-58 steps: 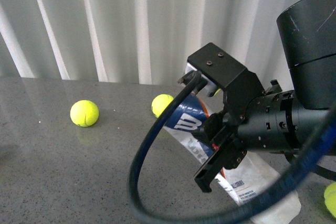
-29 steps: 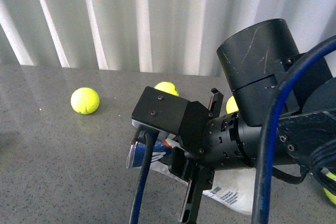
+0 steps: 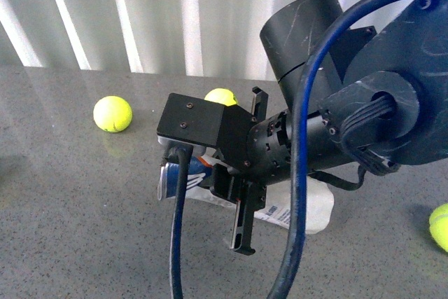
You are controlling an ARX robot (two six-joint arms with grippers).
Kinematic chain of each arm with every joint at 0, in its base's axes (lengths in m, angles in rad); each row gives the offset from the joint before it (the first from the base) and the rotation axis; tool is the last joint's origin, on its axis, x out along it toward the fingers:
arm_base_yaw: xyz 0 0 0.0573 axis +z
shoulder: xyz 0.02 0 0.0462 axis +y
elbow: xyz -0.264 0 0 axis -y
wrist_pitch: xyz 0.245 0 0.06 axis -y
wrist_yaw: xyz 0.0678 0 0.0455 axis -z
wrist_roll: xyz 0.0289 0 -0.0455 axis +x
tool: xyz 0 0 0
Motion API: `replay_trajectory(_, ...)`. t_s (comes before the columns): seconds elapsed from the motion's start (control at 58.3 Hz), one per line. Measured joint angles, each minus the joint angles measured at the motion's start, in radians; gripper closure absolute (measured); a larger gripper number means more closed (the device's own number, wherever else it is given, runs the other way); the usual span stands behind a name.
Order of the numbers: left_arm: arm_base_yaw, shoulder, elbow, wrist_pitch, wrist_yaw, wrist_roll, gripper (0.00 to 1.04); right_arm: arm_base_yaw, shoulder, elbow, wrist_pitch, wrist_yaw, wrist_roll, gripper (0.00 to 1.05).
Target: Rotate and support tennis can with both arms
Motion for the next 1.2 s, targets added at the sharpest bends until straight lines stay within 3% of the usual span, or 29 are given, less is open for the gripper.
replay_trajectory(0.687, 0.000, 0.000, 0.000, 0.000, 0.000, 0.000, 0.07, 0.065, 0.148, 0.165, -0.005, 0.005, -0.005, 0.92)
replay_trajectory(0.79, 0.000, 0.000, 0.000, 0.000, 0.000, 0.000, 0.07, 0.079, 0.148, 0.158, 0.008, -0.005, 0.005, 0.78)
replay_trajectory(0.91, 0.000, 0.000, 0.000, 0.000, 0.000, 0.000, 0.07, 0.094, 0.148, 0.135, 0.019, -0.007, 0.005, 0.88)
replay_trajectory(1.064, 0.000, 0.000, 0.000, 0.000, 0.000, 0.000, 0.07, 0.102, 0.147, 0.118, 0.035, -0.003, 0.005, 0.92)
replay_trajectory(1.201, 0.000, 0.000, 0.000, 0.000, 0.000, 0.000, 0.07, 0.105, 0.146, 0.106, 0.038, -0.004, 0.012, 0.69)
